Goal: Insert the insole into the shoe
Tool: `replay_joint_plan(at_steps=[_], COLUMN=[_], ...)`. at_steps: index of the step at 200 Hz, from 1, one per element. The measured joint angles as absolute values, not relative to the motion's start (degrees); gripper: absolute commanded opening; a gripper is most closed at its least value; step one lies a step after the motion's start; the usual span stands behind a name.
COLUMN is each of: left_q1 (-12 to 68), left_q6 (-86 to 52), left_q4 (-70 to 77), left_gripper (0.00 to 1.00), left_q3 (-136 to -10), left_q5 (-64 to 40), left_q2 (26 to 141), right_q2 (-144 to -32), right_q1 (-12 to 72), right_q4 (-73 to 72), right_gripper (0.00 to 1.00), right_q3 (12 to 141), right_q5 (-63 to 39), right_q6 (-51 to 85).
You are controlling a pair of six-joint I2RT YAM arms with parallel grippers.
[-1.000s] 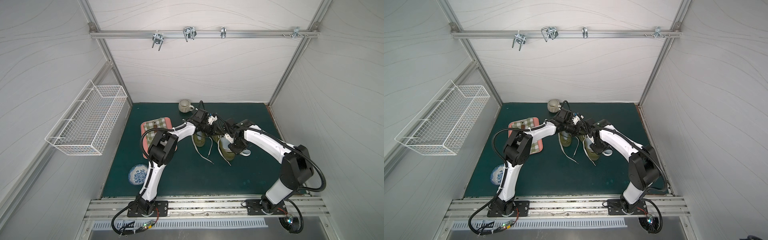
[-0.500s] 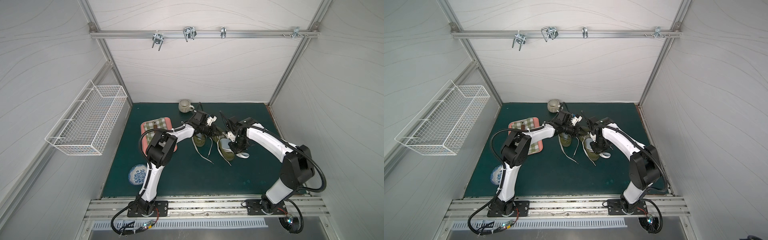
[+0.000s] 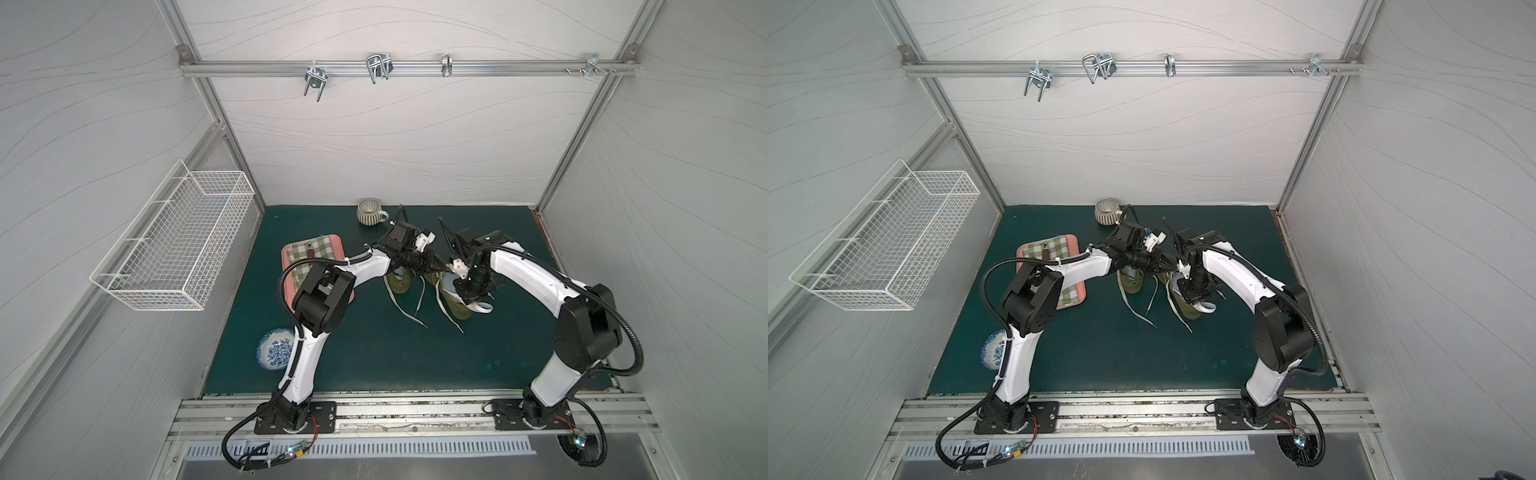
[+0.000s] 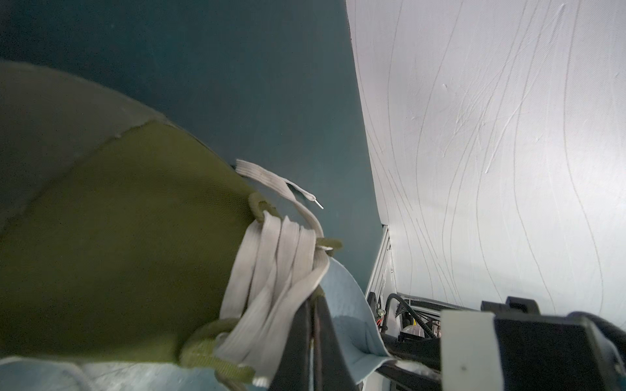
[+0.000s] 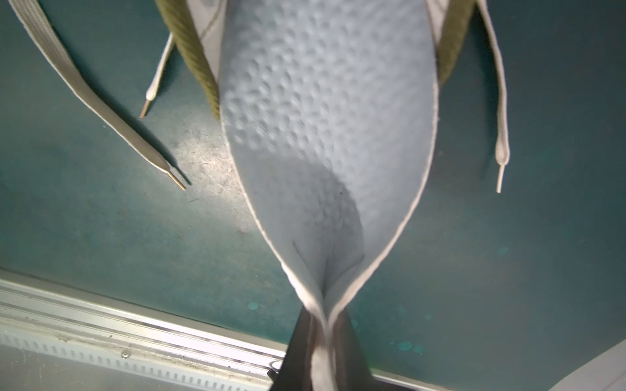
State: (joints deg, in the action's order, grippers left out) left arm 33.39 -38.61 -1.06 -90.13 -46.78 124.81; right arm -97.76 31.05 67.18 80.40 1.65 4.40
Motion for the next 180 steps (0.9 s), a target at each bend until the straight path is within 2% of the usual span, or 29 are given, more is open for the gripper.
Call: replay_joint_plan(at_steps=[77,180], left_q1=[33.43,33.43], left_q6=[-39.83,-40.49], left_q4=[-0.12,0.21], left_gripper=[0.00,0.00], left_q3=[-90.04,-89.97], left_q5=[-47.16,-47.62], left_q2=[124.81,124.84], right_q2=[-97.82,-97.78], right_q1=[28.08,29.30], right_q4=[60.14,53.32], right_gripper=[0.08,0.06], right_q3=[78.70,74.30], right_q5=[-2.72,2.04], right_q6=[4.03,-1.50])
